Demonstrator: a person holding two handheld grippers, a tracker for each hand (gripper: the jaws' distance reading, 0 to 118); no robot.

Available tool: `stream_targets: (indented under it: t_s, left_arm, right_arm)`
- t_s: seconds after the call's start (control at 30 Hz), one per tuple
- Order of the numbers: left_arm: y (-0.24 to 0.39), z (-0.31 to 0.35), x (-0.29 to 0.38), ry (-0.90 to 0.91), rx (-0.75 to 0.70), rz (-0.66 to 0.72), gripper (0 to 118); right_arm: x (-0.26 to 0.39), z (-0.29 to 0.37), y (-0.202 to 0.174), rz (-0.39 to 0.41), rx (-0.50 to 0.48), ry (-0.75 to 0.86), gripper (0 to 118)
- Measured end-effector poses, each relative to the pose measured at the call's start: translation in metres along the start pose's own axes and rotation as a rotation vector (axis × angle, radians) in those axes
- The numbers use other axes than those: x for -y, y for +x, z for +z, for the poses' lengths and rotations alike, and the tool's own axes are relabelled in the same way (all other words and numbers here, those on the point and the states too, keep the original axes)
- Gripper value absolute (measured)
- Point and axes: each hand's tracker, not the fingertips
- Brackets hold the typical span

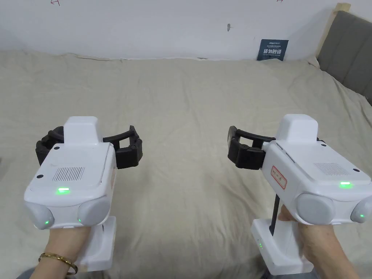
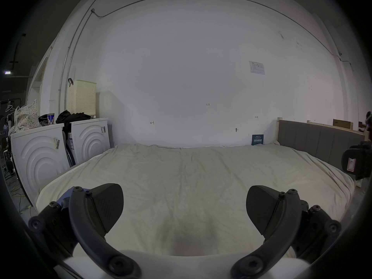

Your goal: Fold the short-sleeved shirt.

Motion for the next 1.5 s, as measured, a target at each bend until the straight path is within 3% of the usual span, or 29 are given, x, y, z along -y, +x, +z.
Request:
stream_targets:
  t_s: [1.5]
  left_arm:
    - [-0.0002,0.0002,-0.0016,-0.001,0.0,0.007,118]
  right_arm:
    - [0.0019,-0.0035,-0.0019,0.014,-0.016,0.005,118]
